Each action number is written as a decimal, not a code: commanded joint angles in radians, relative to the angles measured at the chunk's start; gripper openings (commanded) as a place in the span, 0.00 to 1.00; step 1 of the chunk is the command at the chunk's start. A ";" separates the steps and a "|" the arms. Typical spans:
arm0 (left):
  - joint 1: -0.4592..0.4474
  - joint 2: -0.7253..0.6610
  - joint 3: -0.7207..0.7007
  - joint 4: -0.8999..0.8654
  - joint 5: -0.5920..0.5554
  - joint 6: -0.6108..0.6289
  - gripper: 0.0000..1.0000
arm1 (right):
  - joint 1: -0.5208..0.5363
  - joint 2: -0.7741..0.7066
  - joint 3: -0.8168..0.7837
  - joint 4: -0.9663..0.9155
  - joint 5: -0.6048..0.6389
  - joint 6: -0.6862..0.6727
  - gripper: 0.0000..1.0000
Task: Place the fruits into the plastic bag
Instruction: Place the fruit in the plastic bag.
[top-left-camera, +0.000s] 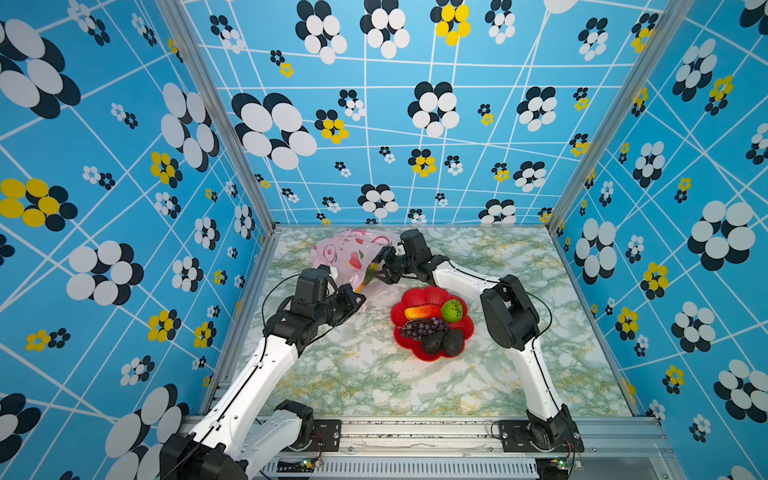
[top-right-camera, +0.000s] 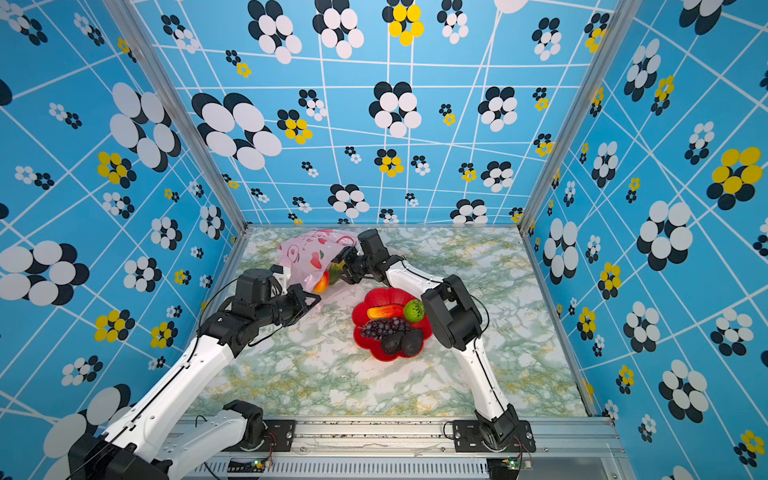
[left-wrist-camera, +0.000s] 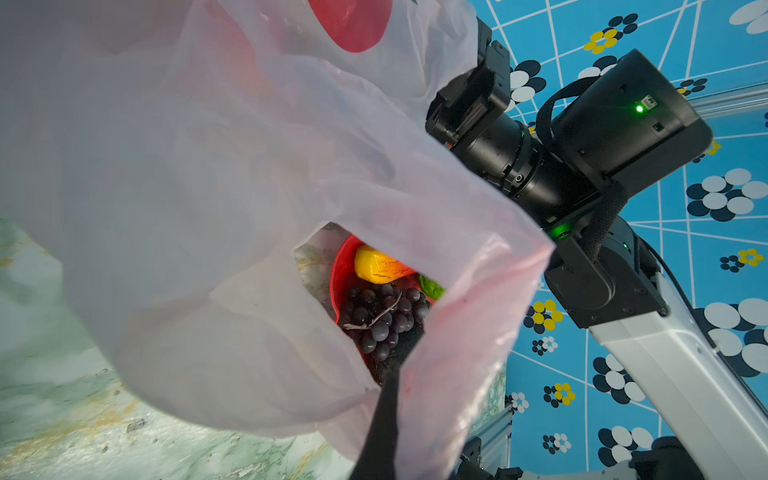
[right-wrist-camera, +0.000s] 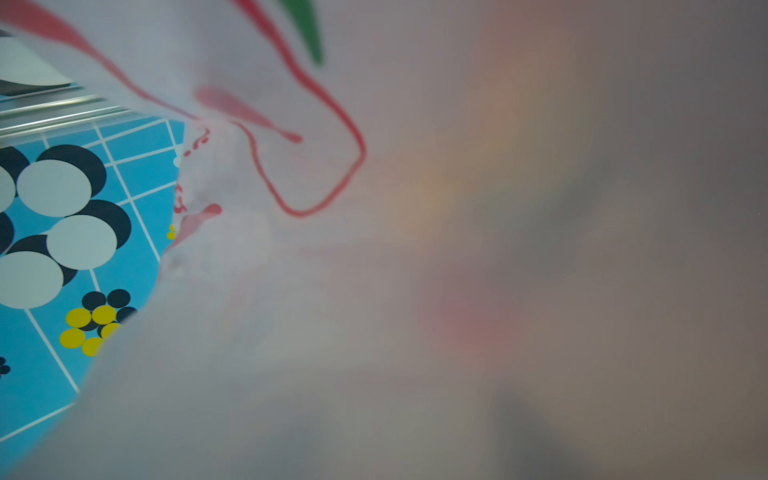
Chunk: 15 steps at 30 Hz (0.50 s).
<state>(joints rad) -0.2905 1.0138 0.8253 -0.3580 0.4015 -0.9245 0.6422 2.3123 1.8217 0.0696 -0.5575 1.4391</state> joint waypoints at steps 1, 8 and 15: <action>0.004 0.006 0.012 0.019 0.015 0.002 0.00 | -0.009 -0.005 0.052 -0.063 -0.008 -0.051 0.74; 0.025 -0.019 0.008 0.009 0.016 0.001 0.00 | -0.026 -0.156 0.039 -0.244 -0.006 -0.265 0.96; 0.028 -0.067 -0.023 0.005 -0.011 -0.007 0.04 | -0.043 -0.408 -0.048 -0.638 0.133 -0.592 0.99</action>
<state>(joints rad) -0.2687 0.9733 0.8238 -0.3584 0.4038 -0.9249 0.6048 2.0121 1.7939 -0.3481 -0.5022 1.0389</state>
